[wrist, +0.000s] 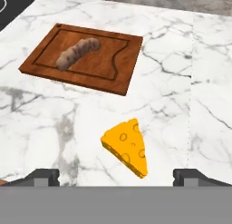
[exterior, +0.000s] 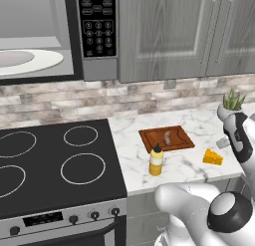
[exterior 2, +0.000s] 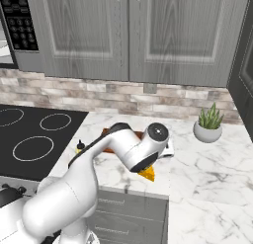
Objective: Retrieve the reheated potato from the microwave, then place the potato, cheese, and condiment on the cutting board.
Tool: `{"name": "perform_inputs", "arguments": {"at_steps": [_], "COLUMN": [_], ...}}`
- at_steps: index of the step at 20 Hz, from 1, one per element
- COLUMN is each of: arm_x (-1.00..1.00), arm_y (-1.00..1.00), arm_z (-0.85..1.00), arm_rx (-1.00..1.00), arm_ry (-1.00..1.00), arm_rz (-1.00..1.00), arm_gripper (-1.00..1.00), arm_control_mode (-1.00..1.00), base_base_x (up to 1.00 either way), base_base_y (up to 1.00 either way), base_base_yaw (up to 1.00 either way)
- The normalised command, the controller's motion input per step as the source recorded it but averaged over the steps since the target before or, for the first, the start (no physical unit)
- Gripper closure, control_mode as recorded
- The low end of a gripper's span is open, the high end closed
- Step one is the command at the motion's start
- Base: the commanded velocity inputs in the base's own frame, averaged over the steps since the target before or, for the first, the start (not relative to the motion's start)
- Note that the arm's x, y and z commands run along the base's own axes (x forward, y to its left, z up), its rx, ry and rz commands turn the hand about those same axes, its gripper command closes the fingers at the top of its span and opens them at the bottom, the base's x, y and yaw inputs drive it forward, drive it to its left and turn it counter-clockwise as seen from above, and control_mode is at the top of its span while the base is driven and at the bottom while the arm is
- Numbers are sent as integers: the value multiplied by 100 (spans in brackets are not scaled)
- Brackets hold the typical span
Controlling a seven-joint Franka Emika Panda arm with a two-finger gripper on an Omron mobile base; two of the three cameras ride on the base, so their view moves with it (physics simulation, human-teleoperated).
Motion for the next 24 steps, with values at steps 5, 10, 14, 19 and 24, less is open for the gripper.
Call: {"name": "perform_inputs", "arguments": {"at_steps": [5, 10, 14, 19, 24], "arm_x": [5, 10, 19, 41, 32], "arm_y": [0, 0, 0, 0, -4], "arm_z": [-44, -30, -24, -24, -13], "arm_rx": [-11, -7, -1, 0, 0], "arm_ry": [17, 15, 14, 11, 5], "arm_rz": [23, 19, 18, 14, 10], "arm_gripper": [-100, -100, -100, -100, -100], "arm_control_mode": [-100, -100, -100, -100, -100], "base_base_x": [0, 0, 0, 0, 0], "base_base_y": [0, 0, 0, 0, 0], "base_base_yaw": [0, 0, 0, 0, 0]}}
